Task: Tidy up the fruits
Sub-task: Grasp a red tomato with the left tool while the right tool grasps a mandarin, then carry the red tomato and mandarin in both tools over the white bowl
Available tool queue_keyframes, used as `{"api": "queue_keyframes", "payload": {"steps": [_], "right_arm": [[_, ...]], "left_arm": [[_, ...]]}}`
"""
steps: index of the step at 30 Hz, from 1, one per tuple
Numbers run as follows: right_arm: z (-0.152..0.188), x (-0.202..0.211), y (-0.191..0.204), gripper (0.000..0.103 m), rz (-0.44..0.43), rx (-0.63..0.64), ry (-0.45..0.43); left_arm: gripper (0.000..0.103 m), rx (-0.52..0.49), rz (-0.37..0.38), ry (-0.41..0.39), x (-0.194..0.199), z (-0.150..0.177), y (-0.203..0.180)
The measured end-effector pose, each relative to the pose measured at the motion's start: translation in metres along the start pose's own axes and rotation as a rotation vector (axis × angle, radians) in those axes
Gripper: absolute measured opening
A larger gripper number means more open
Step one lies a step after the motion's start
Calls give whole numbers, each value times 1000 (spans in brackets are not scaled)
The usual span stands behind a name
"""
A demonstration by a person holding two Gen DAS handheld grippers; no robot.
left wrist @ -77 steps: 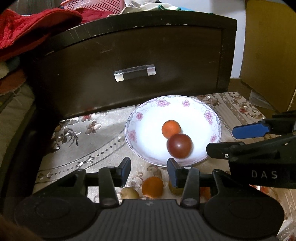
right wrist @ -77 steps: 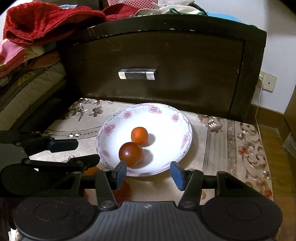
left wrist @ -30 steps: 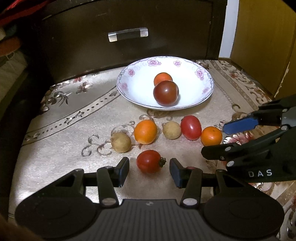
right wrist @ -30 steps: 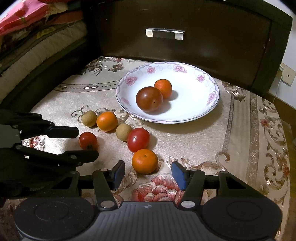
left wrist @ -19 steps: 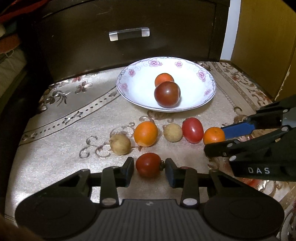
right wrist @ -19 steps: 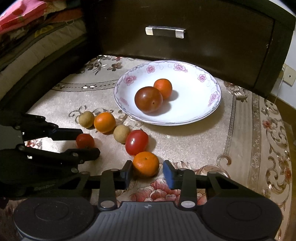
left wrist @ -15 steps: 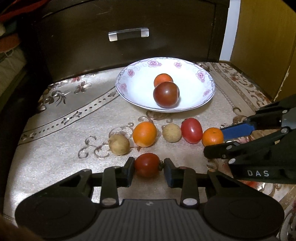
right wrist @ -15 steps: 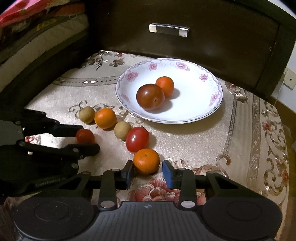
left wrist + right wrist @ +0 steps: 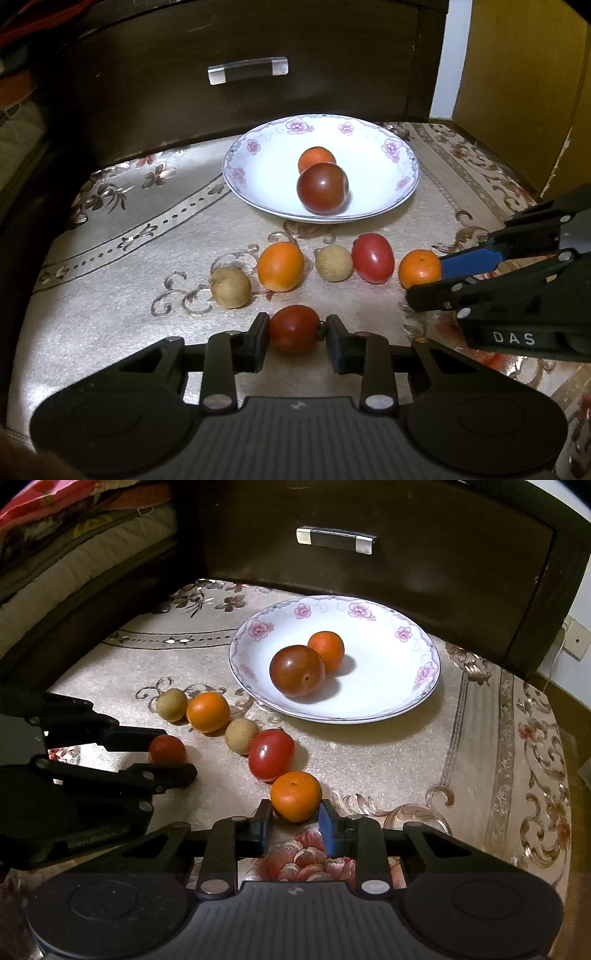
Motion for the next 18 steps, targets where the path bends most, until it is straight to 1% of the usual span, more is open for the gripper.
{"api": "queue_keyframes", "payload": {"steps": [6, 8, 18], "right_arm": [[2, 3, 2, 23, -5, -1, 11], [3, 2, 1, 24, 0, 2, 15], [1, 1, 1, 25, -4, 3, 1]], "left_arm": [[39, -13, 22, 8, 3, 3, -4], [39, -18, 22, 16, 2, 5, -5], [39, -25, 21, 4, 1, 6, -6]]}}
Point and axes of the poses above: each gripper's, at about its wrist camera, not at the fingertips, and x roughly against the way its jaws point, y to its left, z to its underside, the point moved 9 cm from there along -x, roughly the way its jaws point, and after that the axes turned 10 degrees about -x, right-handed, at the moved point
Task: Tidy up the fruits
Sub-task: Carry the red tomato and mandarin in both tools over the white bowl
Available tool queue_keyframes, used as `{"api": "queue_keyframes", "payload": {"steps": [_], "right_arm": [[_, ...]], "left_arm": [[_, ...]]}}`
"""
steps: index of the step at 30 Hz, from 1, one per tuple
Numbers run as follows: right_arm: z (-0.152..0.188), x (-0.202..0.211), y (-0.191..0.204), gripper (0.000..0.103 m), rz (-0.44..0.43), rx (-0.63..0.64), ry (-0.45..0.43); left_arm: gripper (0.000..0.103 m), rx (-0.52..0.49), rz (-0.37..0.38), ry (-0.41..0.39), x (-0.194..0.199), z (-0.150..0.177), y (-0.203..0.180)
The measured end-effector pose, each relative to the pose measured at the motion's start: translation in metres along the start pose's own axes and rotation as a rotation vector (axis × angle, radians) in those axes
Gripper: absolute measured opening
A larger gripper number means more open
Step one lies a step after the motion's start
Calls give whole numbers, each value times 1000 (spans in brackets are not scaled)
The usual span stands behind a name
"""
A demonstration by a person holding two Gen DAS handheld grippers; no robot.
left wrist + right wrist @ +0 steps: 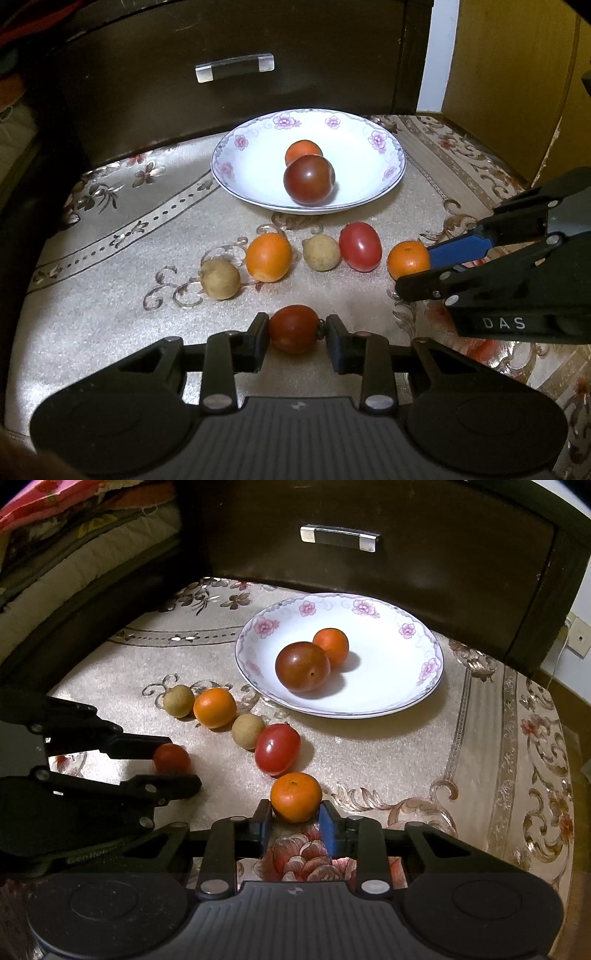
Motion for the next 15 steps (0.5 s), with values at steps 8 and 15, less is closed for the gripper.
{"api": "queue_keyframes", "payload": {"steps": [8, 15], "right_arm": [[-2, 1, 0, 24, 5, -9, -3], [-9, 8, 0, 23, -26, -41, -20]], "left_arm": [[38, 2, -1, 7, 1, -1, 0], [38, 22, 3, -19, 5, -11, 3]]}}
Point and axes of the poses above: each gripper's, at about its wrist camera, not at the fingertips, and x roughly against the way its jaws point, y to its left, z to its underside, the point moved 9 cm from there along -x, roughly the way its jaws point, and after that the axes turned 10 degrees about -x, right-handed, at the moved point
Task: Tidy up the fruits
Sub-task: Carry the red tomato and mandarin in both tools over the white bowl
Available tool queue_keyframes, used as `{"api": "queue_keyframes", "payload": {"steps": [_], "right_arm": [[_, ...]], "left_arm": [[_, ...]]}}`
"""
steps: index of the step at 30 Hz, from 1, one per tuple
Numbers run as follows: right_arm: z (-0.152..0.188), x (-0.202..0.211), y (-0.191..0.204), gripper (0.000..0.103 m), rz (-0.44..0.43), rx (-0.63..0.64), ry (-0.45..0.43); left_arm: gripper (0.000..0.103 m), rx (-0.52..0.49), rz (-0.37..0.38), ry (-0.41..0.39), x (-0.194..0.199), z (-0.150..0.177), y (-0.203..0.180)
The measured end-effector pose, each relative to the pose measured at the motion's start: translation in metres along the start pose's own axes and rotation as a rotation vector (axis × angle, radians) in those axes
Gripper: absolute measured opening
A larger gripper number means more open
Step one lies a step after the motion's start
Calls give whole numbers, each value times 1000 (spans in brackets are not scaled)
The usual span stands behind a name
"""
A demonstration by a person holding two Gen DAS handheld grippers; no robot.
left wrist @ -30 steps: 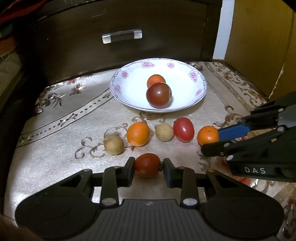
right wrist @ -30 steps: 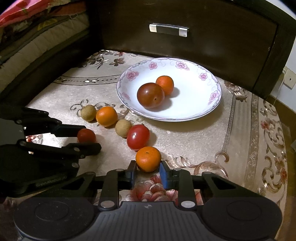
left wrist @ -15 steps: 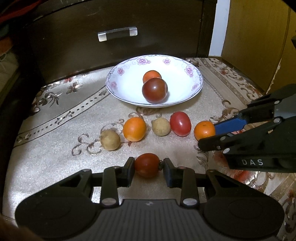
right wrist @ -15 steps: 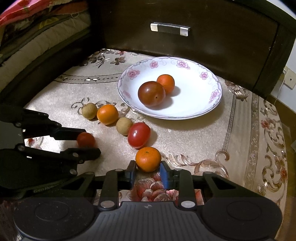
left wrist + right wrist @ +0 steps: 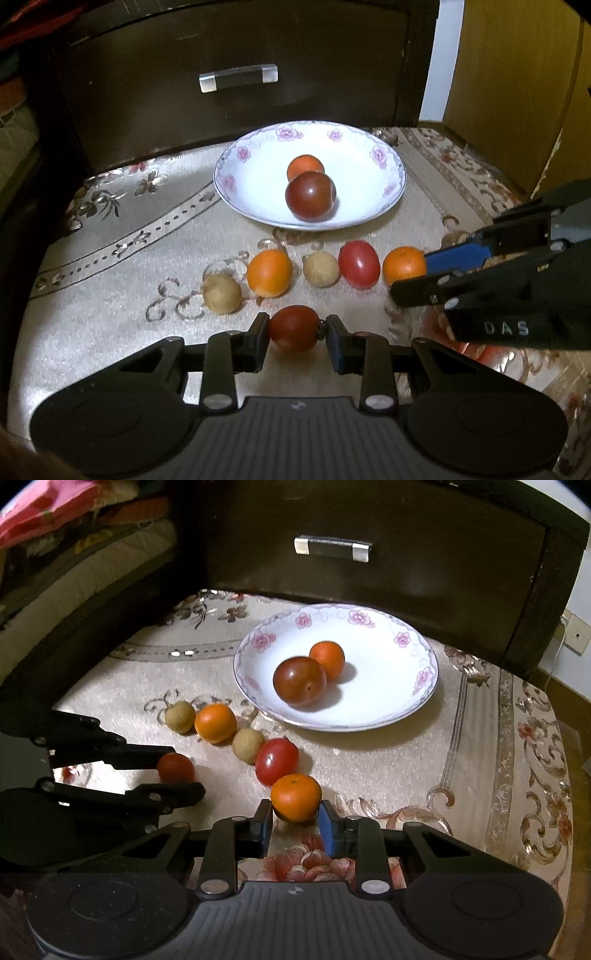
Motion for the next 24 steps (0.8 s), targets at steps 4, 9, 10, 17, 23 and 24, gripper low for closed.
{"api": "queue_keyframes", "payload": {"steps": [4, 9, 10, 17, 23, 24], "right_arm": [[-2, 3, 4, 23, -15, -6, -11], [-5, 8, 8, 23, -30, -8, -25], [-5, 9, 8, 23, -29, -8, -28], [-9, 13, 8, 23, -27, -19, -48], [-14, 16, 6, 23, -28, -25, -63], [-16, 16, 6, 23, -27, -27, -67]], "left_arm": [[38, 1, -2, -11, 1, -5, 0], [38, 1, -7, -22, 2, -10, 0], [38, 3, -6, -24, 3, -11, 0], [38, 7, -12, -43, 6, -17, 3], [38, 14, -26, -66, 8, -28, 7], [38, 15, -28, -70, 8, -32, 8]]}}
Point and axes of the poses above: each gripper's, at about its wrist camera, not at the fingertips, and x roughly against the way its jaws point, y to its left, z to its underside, the point moved 9 cm from there along -x, roughly the way its jaws point, and after that the axes turned 10 degrees about -x, right-handed, at the moved point
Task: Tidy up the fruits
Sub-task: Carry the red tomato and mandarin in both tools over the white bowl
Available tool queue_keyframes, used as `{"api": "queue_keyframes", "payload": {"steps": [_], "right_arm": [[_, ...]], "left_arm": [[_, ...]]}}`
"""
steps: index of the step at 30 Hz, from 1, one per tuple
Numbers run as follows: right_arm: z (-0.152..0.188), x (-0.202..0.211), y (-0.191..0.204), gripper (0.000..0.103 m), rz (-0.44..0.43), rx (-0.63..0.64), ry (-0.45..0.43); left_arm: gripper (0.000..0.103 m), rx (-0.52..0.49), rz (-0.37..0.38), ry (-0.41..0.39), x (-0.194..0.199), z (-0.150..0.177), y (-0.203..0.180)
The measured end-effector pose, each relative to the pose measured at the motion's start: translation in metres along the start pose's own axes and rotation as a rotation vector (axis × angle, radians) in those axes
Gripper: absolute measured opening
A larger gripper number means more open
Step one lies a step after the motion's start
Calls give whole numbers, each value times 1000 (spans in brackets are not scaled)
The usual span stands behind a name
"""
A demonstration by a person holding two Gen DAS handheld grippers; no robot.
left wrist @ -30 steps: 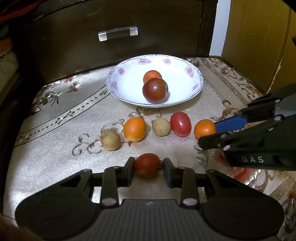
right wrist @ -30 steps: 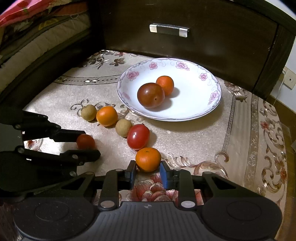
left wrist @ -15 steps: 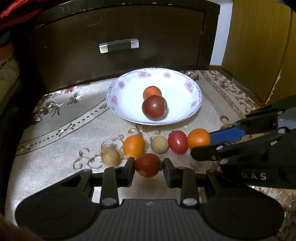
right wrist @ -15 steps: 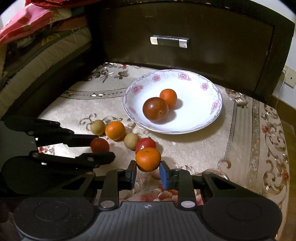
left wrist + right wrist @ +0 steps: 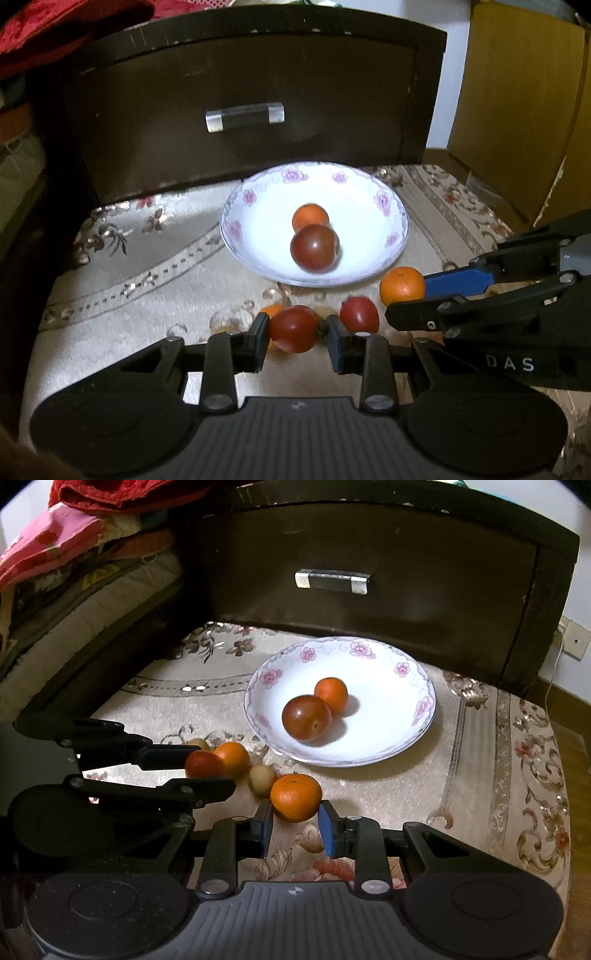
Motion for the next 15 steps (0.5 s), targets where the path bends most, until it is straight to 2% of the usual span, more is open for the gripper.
{"api": "queue_keyframes", "payload": {"steps": [15], "right_arm": [[-44, -19, -20, 25, 21, -22, -68]], "left_arm": [[37, -19, -47, -35, -33, -41, 18]]}}
Point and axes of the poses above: each gripper's, at about its wrist camera, not at the fingertips, and x roughly against the way its jaws point, y to its left, z to its underside, the point moved 9 cm from there along -x, roughly the way its jaws point, and after that the axes turned 10 degrees about -x, right-handed, at the moved point
